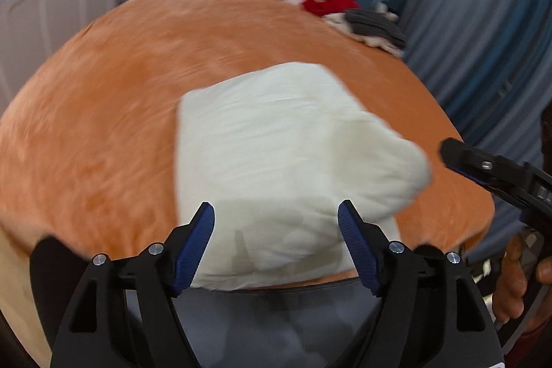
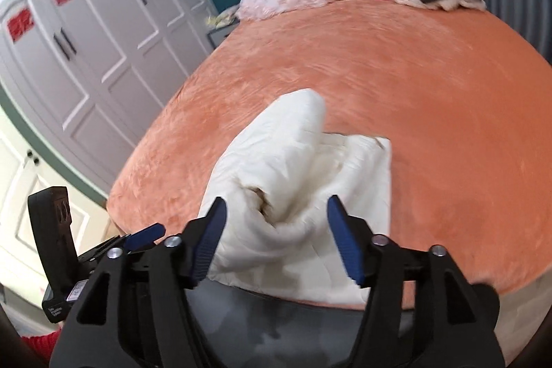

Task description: Fold large clothes

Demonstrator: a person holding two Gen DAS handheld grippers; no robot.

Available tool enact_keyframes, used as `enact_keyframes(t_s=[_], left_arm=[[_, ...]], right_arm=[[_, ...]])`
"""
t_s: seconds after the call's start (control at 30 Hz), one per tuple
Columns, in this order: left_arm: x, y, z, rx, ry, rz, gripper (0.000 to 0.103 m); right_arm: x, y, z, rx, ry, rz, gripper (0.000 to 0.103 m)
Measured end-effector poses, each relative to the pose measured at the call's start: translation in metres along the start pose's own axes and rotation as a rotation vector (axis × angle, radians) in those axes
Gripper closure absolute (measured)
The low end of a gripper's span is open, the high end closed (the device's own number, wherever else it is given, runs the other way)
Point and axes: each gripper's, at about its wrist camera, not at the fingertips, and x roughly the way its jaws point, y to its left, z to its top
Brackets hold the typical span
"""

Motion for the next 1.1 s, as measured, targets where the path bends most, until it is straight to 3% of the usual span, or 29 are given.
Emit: enact_keyframes(t_s=[0.1, 0.13, 0.17, 0.2, 0.3, 0.37, 0.47, 0.67, 0.87, 1.1], left_arm=[[0.007, 0.017, -0.001, -0.068, 0.026, 0.009, 0.032], [0.009, 0.020, -0.002, -0.078, 0.033, 0.016, 0.032], [0.010, 0.021, -0.003, -0.081, 0.036, 0.016, 0.032], [0.012, 0.022, -0.003, -0.087, 0.042, 0.016, 0.032], [0.016, 0.020, -0.002, -0.100, 0.059, -0.004, 0.032], [0.017, 0.016, -0.001, -0.083, 0.061, -0.007, 0.032], [0.022, 0.005, -0.003, -0.033, 0.061, 0.010, 0.033], [0.051, -0.015, -0.017, 0.046, 0.135, 0.046, 0.036], [0.071, -0.024, -0.027, 0.090, 0.170, 0.120, 0.036], [0.082, -0.029, -0.028, 0.111, 0.191, 0.170, 0.036]], right_arm=[[0.020, 0.012, 0.005, -0.023, 0.051, -0.023, 0.042], [0.027, 0.013, 0.003, -0.021, 0.069, -0.016, 0.048], [0.036, 0.012, 0.002, -0.011, 0.093, 0.004, 0.072], [0.039, 0.010, -0.001, 0.004, 0.106, 0.022, 0.080], [0.023, 0.001, -0.009, 0.040, 0.079, 0.037, 0.089], [0.009, -0.003, -0.016, 0.058, 0.060, 0.018, 0.090], [-0.004, -0.023, -0.040, 0.088, 0.061, -0.077, 0.091], [0.016, -0.051, -0.074, 0.111, 0.149, -0.181, 0.091], [0.046, -0.061, -0.094, 0.125, 0.223, -0.203, 0.091], [0.062, -0.066, -0.098, 0.134, 0.251, -0.195, 0.091]])
